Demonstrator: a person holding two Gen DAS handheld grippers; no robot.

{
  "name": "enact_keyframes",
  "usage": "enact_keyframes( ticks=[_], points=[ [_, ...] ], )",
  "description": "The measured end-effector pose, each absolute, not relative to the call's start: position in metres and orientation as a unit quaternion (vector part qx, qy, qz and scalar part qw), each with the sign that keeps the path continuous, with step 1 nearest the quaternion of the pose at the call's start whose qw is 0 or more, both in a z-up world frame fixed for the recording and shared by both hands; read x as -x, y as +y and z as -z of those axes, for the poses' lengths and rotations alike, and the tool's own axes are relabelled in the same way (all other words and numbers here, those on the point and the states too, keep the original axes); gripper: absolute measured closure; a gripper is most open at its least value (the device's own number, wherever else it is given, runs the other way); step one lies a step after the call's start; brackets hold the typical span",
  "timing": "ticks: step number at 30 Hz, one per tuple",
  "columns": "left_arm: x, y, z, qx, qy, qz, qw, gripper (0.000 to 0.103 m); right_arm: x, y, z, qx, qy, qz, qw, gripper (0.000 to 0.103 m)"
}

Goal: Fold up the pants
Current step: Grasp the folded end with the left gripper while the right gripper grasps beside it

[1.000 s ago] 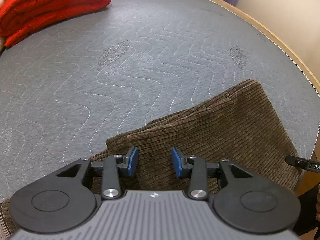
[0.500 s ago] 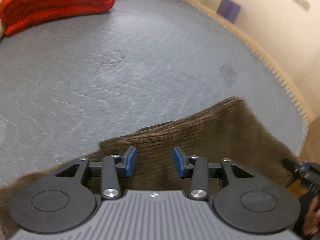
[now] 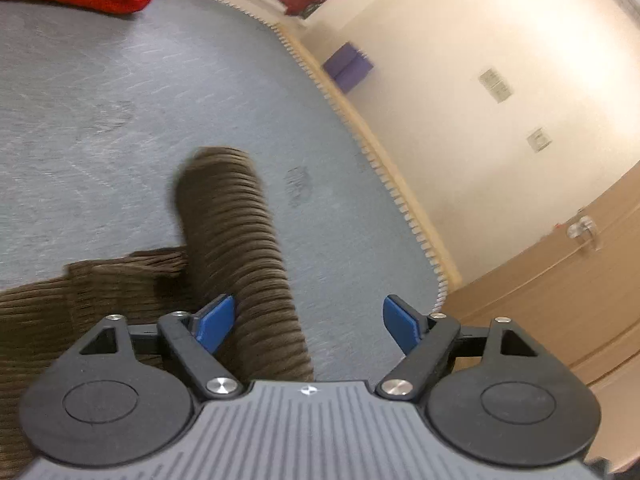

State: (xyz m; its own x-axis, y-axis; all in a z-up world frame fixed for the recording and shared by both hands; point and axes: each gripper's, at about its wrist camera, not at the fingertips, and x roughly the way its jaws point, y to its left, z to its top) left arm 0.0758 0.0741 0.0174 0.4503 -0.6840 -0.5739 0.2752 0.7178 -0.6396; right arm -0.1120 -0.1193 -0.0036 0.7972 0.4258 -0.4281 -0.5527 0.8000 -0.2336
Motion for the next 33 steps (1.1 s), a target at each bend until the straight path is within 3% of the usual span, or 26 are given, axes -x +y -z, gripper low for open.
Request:
enact_keyframes(
  ticks=[3,5,6,7,10,14,20,21,22,27,33],
  points=[
    [-0.075,0.075,-0.011,0.199,0.453,0.26,0.829,0.02,0.117,-0.103,0.005,0.194,0.179,-0.281,0.923,0.078],
    [-0.075,0.077,-0.006,0.173,0.464,0.233,0.837,0.037,0.116,-0.096,0.006,0.197,0.182,-0.283,0.921,0.078],
    [-0.076,0.081,-0.003,0.162,0.471,0.217,0.84,0.057,0.111,-0.091,0.005,0.198,0.184,-0.283,0.92,0.078],
    [-0.076,0.085,0.0,0.157,0.478,0.202,0.84,0.07,0.11,-0.089,0.004,0.198,0.184,-0.284,0.92,0.078],
    [-0.076,0.098,0.002,0.14,0.486,0.184,0.843,0.08,0.11,-0.088,0.003,0.201,0.191,-0.295,0.914,0.078],
    [-0.067,0.105,-0.001,0.093,0.477,0.174,0.857,0.083,0.11,-0.084,-0.004,0.186,0.215,-0.337,0.897,0.069],
    [-0.052,0.155,0.002,0.106,0.483,0.119,0.861,0.085,0.079,-0.107,-0.029,0.05,0.277,-0.414,0.866,0.059],
    [-0.049,0.166,0.001,0.113,0.483,0.11,0.861,0.09,0.07,-0.114,-0.036,0.03,0.283,-0.41,0.867,0.056],
    [-0.046,0.179,-0.002,0.117,0.481,0.096,0.864,0.103,0.059,-0.121,-0.043,0.016,0.286,-0.403,0.869,0.054],
    [-0.028,0.251,-0.007,0.163,0.471,0.034,0.866,0.103,-0.001,-0.146,-0.065,-0.024,0.308,-0.366,0.878,0.044],
    [-0.014,0.286,0.002,0.198,0.482,0.041,0.852,0.101,-0.066,-0.148,-0.037,0.009,0.386,-0.309,0.869,0.043]
  ],
)
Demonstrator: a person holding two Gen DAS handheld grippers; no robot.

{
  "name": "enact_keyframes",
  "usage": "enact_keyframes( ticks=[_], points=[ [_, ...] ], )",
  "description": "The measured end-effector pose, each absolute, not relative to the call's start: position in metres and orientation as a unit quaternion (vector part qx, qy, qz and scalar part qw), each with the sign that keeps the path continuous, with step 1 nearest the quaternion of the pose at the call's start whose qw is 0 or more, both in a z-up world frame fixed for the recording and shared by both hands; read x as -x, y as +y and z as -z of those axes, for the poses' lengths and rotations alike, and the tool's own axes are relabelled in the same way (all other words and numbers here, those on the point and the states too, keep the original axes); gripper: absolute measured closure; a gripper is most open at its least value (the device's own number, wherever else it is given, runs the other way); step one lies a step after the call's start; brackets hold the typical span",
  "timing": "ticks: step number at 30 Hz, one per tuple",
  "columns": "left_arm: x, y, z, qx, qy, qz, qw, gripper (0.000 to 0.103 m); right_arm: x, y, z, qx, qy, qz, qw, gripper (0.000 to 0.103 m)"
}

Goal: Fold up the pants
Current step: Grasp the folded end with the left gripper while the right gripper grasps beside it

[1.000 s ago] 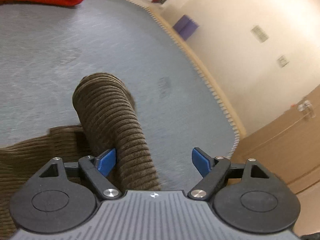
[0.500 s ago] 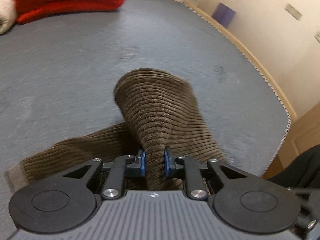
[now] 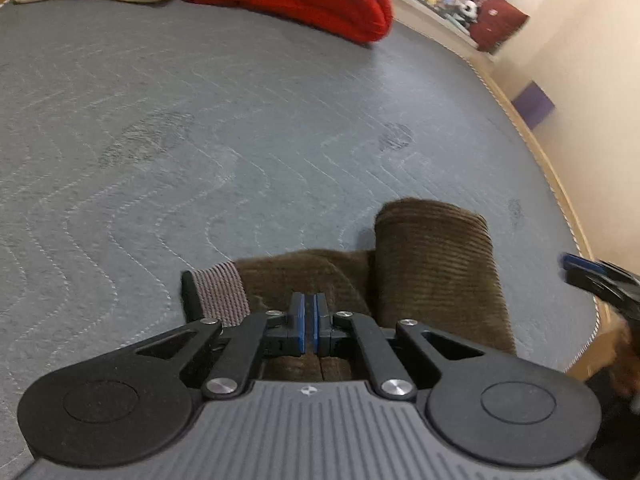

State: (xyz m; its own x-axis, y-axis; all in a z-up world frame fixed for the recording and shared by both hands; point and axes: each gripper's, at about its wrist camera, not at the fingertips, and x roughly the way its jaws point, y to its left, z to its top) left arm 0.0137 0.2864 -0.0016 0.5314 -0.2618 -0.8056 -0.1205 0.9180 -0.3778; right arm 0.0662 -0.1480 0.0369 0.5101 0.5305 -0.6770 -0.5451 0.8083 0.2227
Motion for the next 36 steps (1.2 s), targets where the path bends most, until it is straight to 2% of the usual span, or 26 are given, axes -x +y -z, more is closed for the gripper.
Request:
enact_keyframes(
  ticks=[3,5,9,10,14,19,24,27,29,30,31,36],
  points=[
    [-0.013,0.274,0.005,0.19,0.491,0.062,0.848,0.087,-0.09,-0.157,-0.004,-0.022,0.438,-0.271,0.857,0.043],
    [-0.013,0.263,0.009,0.177,0.496,0.074,0.847,0.086,-0.098,-0.167,0.02,-0.054,0.466,-0.238,0.85,0.043],
    [-0.032,0.235,0.02,0.171,0.502,0.099,0.842,0.074,-0.095,-0.179,0.059,-0.118,0.53,-0.185,0.819,0.043],
    [-0.038,0.228,0.023,0.172,0.504,0.105,0.84,0.069,-0.094,-0.179,0.063,-0.119,0.534,-0.184,0.817,0.043],
    [-0.066,0.2,0.039,0.165,0.523,0.116,0.828,0.06,-0.087,-0.173,0.071,-0.118,0.542,-0.195,0.809,0.043],
    [-0.095,0.169,0.063,0.141,0.551,0.115,0.815,0.041,-0.092,-0.172,0.071,-0.116,0.548,-0.21,0.801,0.043],
    [-0.113,0.149,0.086,0.108,0.579,0.104,0.802,0.032,-0.091,-0.184,0.066,-0.116,0.553,-0.222,0.795,0.043],
    [-0.114,0.148,0.093,0.113,0.584,0.103,0.797,0.035,-0.094,-0.187,0.066,-0.119,0.553,-0.22,0.794,0.043],
    [-0.111,0.149,0.09,0.123,0.578,0.116,0.798,0.059,-0.096,-0.187,0.066,-0.121,0.554,-0.216,0.795,0.043],
    [-0.108,0.149,0.085,0.12,0.572,0.124,0.802,0.079,-0.097,-0.187,0.066,-0.122,0.555,-0.213,0.795,0.043],
    [-0.104,0.148,0.079,0.114,0.564,0.13,0.808,0.085,-0.097,-0.186,0.066,-0.121,0.554,-0.21,0.796,0.043],
    [-0.069,0.162,0.038,0.118,0.51,0.16,0.837,0.087,-0.094,-0.174,0.064,-0.113,0.549,-0.209,0.801,0.043]
  ],
)
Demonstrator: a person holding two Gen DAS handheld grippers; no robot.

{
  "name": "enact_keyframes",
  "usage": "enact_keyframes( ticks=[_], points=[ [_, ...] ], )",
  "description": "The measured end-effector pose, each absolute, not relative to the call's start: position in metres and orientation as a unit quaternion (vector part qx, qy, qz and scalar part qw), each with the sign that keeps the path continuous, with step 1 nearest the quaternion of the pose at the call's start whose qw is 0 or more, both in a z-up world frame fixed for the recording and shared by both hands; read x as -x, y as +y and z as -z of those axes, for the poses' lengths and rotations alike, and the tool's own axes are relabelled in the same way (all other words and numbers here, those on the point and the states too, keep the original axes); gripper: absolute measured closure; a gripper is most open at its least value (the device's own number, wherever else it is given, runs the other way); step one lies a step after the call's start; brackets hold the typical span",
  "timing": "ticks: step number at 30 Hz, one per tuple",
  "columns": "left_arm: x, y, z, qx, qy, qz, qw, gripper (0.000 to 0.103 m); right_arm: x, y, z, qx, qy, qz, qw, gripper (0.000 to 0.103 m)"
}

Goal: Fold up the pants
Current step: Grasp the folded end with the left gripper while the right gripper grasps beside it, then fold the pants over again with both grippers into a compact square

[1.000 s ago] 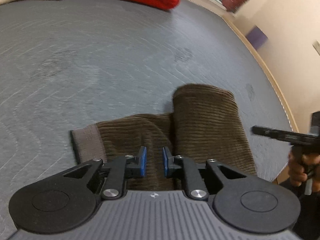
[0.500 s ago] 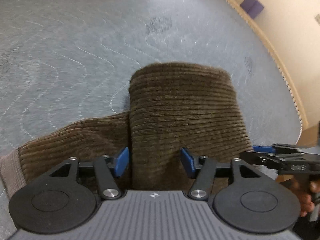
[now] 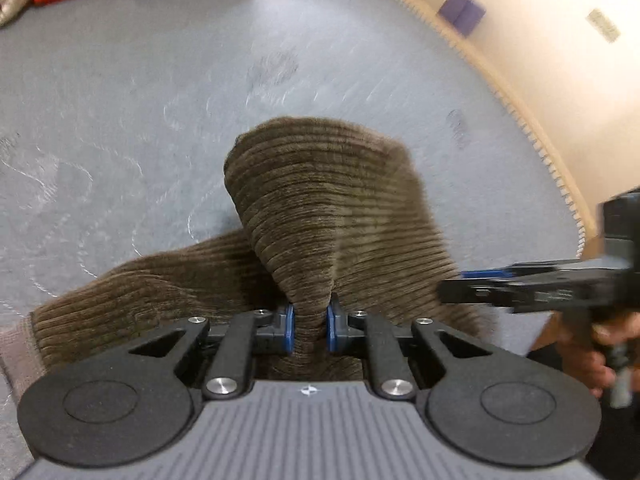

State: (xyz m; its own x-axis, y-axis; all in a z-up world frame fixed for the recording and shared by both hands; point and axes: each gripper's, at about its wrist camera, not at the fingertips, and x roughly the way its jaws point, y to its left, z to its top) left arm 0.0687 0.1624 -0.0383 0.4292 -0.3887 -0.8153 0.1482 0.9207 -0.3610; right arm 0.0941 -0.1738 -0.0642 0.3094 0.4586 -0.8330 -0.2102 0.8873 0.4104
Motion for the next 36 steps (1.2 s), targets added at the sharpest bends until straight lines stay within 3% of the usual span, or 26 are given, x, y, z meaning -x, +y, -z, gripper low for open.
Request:
enact_keyframes(
  ticks=[9,10,14,16,18,25,32,36],
  points=[
    [0.009,0.277,0.015,0.173,0.488,0.042,0.854,0.084,-0.087,-0.128,0.056,-0.113,0.528,-0.243,0.806,0.037],
    [0.013,0.287,0.019,0.181,0.494,0.028,0.85,0.076,-0.086,-0.122,0.057,-0.113,0.529,-0.25,0.803,0.035],
    [0.018,0.321,0.034,0.211,0.504,-0.038,0.837,0.063,-0.087,-0.099,0.063,-0.099,0.535,-0.27,0.795,0.032],
    [0.015,0.33,0.039,0.243,0.499,-0.047,0.83,0.03,-0.091,-0.093,0.068,-0.097,0.543,-0.264,0.791,0.031],
    [0.008,0.329,0.048,0.256,0.507,-0.043,0.822,0.019,-0.097,-0.091,0.076,-0.115,0.557,-0.257,0.781,0.029],
    [-0.015,0.315,0.095,0.258,0.564,-0.016,0.784,0.013,-0.112,-0.082,0.094,-0.128,0.58,-0.266,0.759,0.021],
    [-0.022,0.317,0.111,0.271,0.567,0.006,0.778,0.012,-0.112,-0.083,0.09,-0.137,0.57,-0.301,0.752,0.057],
    [-0.029,0.309,0.111,0.254,0.567,0.01,0.784,0.022,-0.104,-0.088,0.082,-0.139,0.55,-0.311,0.763,0.067]
  ],
)
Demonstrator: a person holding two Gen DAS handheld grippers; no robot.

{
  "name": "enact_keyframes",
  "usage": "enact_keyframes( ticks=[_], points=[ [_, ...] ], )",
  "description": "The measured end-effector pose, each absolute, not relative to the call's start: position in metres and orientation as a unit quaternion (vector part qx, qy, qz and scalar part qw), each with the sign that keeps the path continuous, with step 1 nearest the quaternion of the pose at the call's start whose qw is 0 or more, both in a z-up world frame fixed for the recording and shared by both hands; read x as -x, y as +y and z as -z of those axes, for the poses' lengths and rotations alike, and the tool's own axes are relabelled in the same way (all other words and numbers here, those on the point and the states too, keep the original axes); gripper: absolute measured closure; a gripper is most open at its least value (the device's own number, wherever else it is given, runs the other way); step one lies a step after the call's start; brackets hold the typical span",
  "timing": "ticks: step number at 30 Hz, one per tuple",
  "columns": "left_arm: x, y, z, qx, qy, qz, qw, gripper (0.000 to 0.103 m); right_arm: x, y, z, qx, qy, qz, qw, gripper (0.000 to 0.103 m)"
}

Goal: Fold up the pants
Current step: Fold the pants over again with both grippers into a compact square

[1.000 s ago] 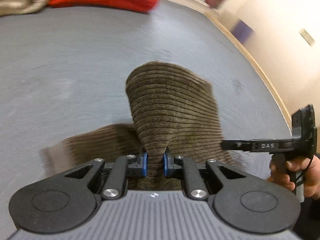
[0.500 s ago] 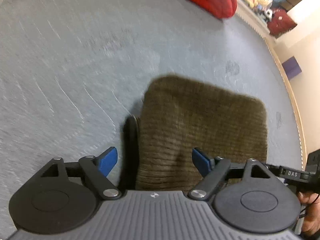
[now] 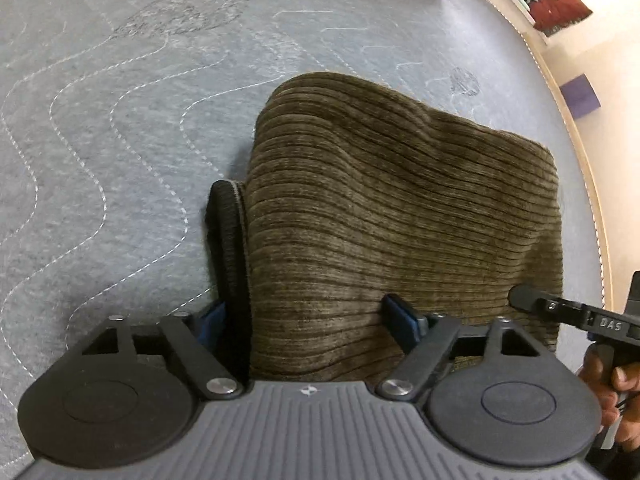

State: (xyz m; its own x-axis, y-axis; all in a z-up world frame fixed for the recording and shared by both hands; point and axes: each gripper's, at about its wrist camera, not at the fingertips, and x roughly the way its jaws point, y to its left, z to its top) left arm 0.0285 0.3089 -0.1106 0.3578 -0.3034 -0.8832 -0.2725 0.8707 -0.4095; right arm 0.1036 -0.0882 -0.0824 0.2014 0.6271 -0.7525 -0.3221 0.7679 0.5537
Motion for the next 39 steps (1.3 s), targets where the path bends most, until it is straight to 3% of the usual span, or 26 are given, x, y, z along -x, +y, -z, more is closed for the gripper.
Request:
enact_keyframes(
  ticks=[7,13,19,23,25,30,34,35,36,37,39],
  points=[
    [-0.042,0.278,0.09,0.226,0.548,0.038,0.805,0.055,-0.083,-0.112,0.057,-0.124,0.506,-0.328,0.788,0.071],
    [-0.071,0.211,0.066,0.214,0.517,0.103,0.822,0.059,-0.095,-0.178,0.019,-0.141,0.458,-0.284,0.831,0.071],
    [-0.098,0.15,0.031,0.193,0.464,0.129,0.855,0.059,-0.115,-0.218,-0.023,-0.013,0.401,-0.258,0.879,0.071],
    [-0.113,0.13,0.034,0.144,0.464,0.046,0.873,0.052,-0.149,-0.231,-0.014,0.025,0.425,-0.186,0.885,0.051],
    [-0.116,0.121,0.032,0.114,0.463,0.015,0.879,0.052,-0.157,-0.233,-0.017,0.086,0.418,-0.131,0.895,0.051],
    [-0.101,0.093,0.01,0.098,0.427,0.075,0.896,0.052,-0.144,-0.238,-0.033,0.1,0.395,-0.203,0.89,0.053],
    [-0.095,0.087,0.028,0.056,0.468,0.106,0.876,0.066,-0.13,-0.234,-0.001,0.105,0.429,-0.294,0.848,0.055],
    [-0.095,0.086,0.04,0.05,0.492,0.111,0.862,0.068,-0.131,-0.231,0.02,0.118,0.474,-0.313,0.814,0.065],
    [-0.101,0.089,0.059,0.038,0.519,0.11,0.847,0.077,-0.129,-0.228,0.05,0.158,0.528,-0.321,0.77,0.07],
    [-0.1,0.086,0.07,0.021,0.544,0.111,0.832,0.09,-0.123,-0.224,0.065,0.204,0.528,-0.322,0.759,0.07],
    [-0.097,0.079,0.076,-0.026,0.551,0.111,0.826,0.09,-0.123,-0.221,0.059,0.221,0.515,-0.334,0.758,0.069]
  ],
)
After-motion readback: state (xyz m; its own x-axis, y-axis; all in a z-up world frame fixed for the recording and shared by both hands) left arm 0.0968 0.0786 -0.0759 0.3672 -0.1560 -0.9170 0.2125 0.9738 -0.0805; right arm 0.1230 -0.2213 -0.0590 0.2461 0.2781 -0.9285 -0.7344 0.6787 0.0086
